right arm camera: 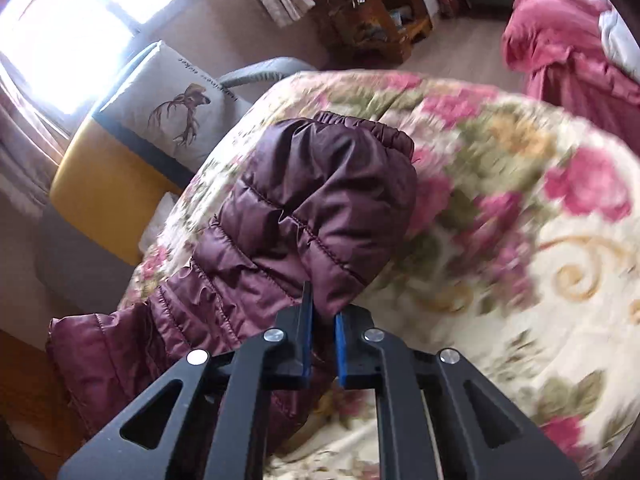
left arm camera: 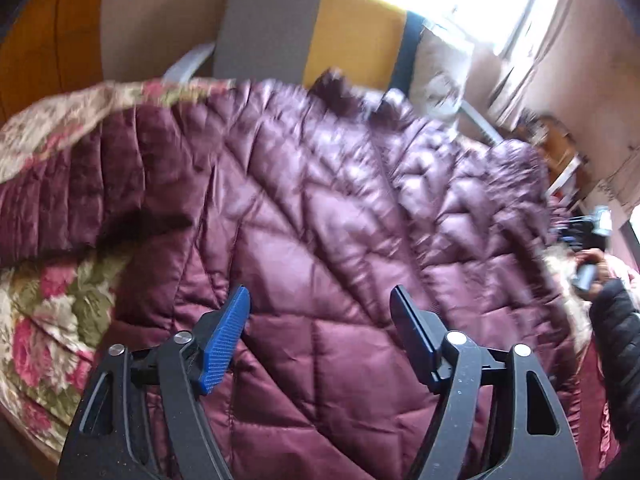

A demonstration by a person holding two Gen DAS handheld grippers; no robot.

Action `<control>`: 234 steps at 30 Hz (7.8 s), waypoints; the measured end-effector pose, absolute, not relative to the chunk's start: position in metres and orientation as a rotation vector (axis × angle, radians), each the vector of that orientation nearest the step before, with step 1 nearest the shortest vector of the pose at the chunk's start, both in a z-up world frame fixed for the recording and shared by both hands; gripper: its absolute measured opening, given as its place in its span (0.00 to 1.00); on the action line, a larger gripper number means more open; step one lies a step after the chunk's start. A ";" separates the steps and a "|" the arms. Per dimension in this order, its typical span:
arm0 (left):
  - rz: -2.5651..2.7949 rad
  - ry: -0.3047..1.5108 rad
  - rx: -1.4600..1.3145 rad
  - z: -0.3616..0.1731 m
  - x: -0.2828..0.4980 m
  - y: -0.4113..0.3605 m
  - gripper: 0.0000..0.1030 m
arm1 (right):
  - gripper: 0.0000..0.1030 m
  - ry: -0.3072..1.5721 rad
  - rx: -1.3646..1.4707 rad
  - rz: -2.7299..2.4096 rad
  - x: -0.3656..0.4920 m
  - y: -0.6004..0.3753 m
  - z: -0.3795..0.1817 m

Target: Fold large clothes

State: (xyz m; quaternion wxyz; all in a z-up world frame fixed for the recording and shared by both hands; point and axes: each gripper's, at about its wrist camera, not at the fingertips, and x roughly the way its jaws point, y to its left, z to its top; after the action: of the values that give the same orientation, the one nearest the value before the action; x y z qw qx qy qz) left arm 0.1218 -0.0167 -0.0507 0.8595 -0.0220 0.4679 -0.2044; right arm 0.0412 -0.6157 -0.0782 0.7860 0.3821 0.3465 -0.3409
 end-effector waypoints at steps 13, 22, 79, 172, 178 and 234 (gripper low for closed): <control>-0.405 1.015 -0.116 -0.056 0.122 0.004 0.65 | 0.06 0.734 0.727 -0.864 -0.005 -0.626 -0.045; -0.431 0.914 -0.194 -0.024 0.124 0.019 0.74 | 0.07 0.582 0.530 -0.383 0.068 -0.493 0.067; -0.221 0.987 -0.163 -0.064 0.251 0.017 0.28 | 0.83 0.955 0.212 -0.384 0.224 -0.313 -0.074; -0.159 0.707 -0.111 -0.016 0.147 0.045 0.83 | 0.93 0.939 0.351 0.184 0.171 -0.139 -0.016; -0.097 0.750 -0.182 -0.035 0.141 0.066 0.83 | 0.93 0.966 0.354 0.236 0.202 -0.103 -0.023; 0.190 0.952 -0.387 -0.088 0.207 0.090 0.68 | 0.18 0.603 0.600 0.108 0.208 -0.221 0.067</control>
State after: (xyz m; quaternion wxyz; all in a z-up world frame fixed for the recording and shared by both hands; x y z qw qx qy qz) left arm 0.2066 0.0895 -0.0876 0.8666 -0.1848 0.4546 0.0908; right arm 0.2076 -0.2212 0.0675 0.9094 0.2909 0.2925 0.0522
